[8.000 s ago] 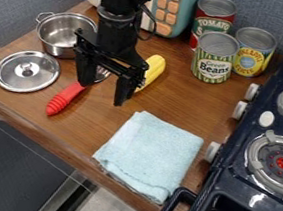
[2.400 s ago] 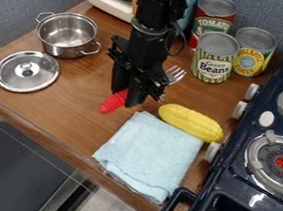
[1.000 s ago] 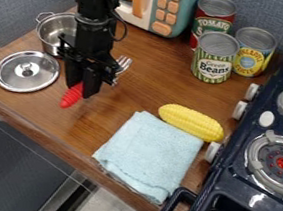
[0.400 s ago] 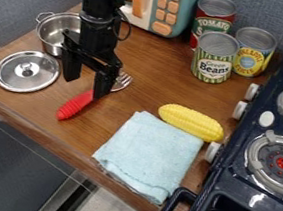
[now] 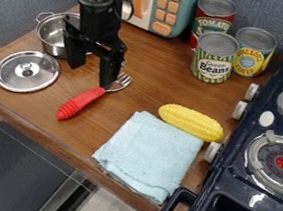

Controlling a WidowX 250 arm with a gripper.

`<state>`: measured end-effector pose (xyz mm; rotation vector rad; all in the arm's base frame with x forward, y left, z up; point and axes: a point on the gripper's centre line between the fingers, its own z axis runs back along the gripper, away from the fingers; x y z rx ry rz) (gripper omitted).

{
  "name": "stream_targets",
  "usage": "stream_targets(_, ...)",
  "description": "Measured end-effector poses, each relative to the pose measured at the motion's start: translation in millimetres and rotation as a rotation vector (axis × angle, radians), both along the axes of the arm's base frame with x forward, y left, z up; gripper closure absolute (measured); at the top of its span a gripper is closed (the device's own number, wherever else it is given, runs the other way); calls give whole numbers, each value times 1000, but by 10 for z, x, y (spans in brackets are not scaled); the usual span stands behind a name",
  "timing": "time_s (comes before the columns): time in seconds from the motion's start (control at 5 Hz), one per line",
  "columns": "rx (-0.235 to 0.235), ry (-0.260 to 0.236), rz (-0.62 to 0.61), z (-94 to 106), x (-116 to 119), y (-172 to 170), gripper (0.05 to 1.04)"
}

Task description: Picks up the red fork and drops it

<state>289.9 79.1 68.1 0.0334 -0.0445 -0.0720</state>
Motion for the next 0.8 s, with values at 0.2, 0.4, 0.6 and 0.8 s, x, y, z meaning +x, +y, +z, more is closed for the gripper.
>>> stream_targets(0.2,20,-21,19,135,-71,-2,83)
stream_targets(0.4,44,11,9,127,-135,-53,83)
stream_targets(0.6,55,-16,21,234,-233,-75,83)
stream_targets(0.8,55,-16,21,238,-231,-75,83)
